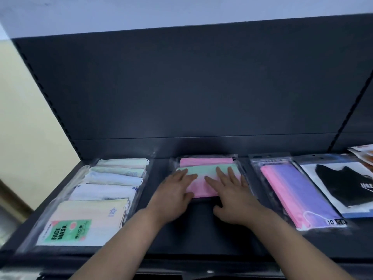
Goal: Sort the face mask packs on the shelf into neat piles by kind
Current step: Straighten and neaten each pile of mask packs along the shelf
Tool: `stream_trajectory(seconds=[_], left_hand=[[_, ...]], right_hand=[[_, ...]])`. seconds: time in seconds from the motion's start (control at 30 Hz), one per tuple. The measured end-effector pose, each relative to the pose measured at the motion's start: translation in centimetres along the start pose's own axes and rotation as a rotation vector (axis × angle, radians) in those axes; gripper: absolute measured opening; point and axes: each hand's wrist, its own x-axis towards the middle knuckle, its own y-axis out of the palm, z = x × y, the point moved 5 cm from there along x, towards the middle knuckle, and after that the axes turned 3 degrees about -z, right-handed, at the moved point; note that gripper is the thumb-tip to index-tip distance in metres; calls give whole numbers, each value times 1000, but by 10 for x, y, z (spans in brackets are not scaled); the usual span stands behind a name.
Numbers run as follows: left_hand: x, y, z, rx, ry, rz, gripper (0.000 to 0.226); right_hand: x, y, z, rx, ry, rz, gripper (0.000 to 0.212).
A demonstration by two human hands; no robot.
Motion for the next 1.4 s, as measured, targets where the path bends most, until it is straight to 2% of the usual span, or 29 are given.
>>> stream_trajectory(seconds=[0.13,0.33,0.43,0.5,0.53,0.63,0.73,0.87,1.0,1.1,1.23,1.33,1.4], left_hand=[[2,20,-9,172,27,137,56],[15,22,-9,277,57,188,53],[18,20,-13,351,68,209,53],[21,20,-13,377,63,202,53],[23,20,-13,371,54,205,54],[27,20,-16,337,13,264,57],[30,17,-25,375,-6,301,58],[34,15,-36,384,-50,325,54],[39,10,-45,427,-108,340,50],[47,8,-76,374,-93,226,55],[55,16,-128,128,29,70,45],[55,31,-155,93,124,71,39],[57,41,-170,110,169,85,37]], right_hand=[[-5,11,-4,-6,63,-28,63],[-2,12,-8,28,70,-48,61],[-12,-1,-23,87,171,-235,63],[-24,-10,-42,19,311,-358,60],[-30,-12,-53,-27,391,-363,60],[-46,-9,-83,-78,555,-251,59],[-53,2,-98,-76,535,-160,57],[-64,0,-111,-21,499,-204,58],[-76,-5,-132,-81,638,-120,81],[-76,-11,-144,-120,627,-54,60],[-82,-47,-154,55,487,-215,31],[-101,-89,-161,241,381,-512,29],[-114,-114,-161,331,236,-699,31]])
